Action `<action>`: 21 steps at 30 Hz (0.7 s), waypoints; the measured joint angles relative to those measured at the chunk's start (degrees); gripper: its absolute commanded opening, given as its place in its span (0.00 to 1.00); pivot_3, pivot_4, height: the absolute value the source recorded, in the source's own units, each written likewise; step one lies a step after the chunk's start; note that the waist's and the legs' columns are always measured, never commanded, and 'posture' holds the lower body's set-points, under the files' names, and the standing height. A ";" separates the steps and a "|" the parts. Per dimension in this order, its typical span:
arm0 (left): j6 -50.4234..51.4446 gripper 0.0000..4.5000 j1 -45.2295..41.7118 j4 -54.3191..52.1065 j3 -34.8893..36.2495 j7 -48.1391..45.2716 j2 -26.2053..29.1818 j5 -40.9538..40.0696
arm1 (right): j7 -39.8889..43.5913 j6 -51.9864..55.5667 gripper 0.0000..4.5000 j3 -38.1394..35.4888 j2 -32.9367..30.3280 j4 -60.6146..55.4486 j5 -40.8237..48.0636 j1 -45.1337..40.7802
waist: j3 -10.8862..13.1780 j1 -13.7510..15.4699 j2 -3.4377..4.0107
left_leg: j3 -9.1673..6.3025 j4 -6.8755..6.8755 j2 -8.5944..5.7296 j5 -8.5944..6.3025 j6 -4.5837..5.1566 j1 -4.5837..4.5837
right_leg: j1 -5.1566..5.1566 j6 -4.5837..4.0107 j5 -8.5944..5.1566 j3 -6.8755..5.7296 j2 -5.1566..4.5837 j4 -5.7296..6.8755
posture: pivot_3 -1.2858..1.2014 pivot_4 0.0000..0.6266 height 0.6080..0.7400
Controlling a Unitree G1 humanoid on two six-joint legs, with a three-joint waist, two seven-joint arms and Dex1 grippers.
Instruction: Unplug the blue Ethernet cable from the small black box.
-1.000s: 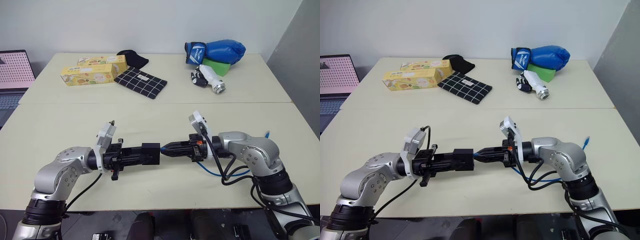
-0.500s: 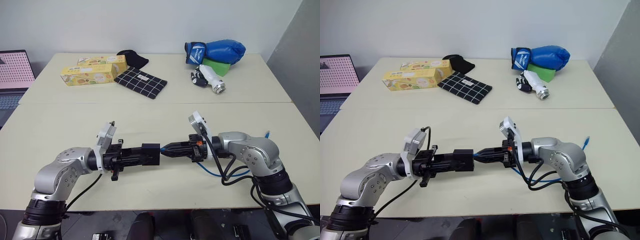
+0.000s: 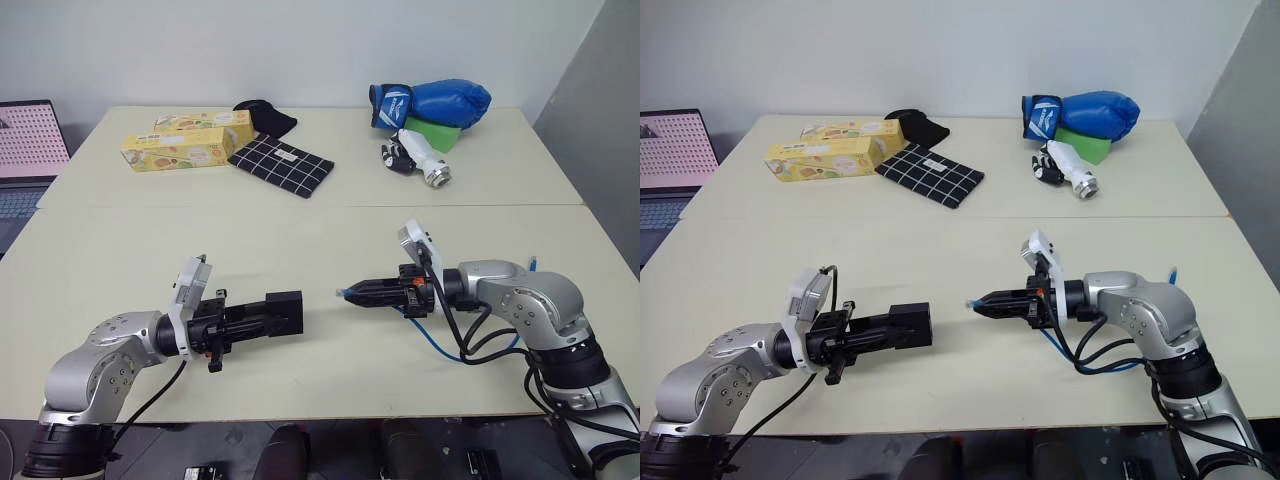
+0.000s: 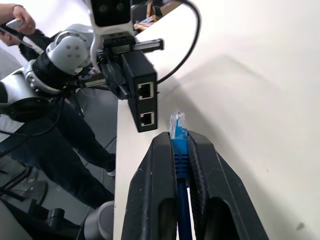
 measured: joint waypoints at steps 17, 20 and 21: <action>0.40 0.17 -1.90 -0.11 0.10 14.41 -2.79 2.62 | -20.32 -46.48 0.45 0.54 7.67 44.23 -35.66 -7.47 | 0.00 -0.18 0.00 | 0.13 0.00 0.01 0.01 -0.01 -0.02 | -0.05 0.01 0.01 0.06 -0.13 0.03 | 0.52 0.24 1.00; -0.78 0.17 -2.84 1.66 0.40 19.34 -5.00 4.83 | -16.93 -44.52 0.60 -0.39 6.99 42.70 -34.56 -6.95 | 0.01 -0.09 0.02 | 0.09 0.00 0.01 0.01 -0.01 -0.01 | -0.05 0.01 0.01 0.05 -0.13 0.04 | 0.52 0.24 1.00; -1.67 0.17 -3.38 2.82 0.82 21.15 -5.97 5.81 | -15.87 -43.91 0.66 -0.45 6.83 41.93 -34.12 -6.80 | 0.01 -0.06 0.02 | 0.10 0.02 0.00 0.01 -0.01 -0.04 | -0.05 0.01 0.01 0.03 -0.13 0.02 | 0.52 0.24 1.00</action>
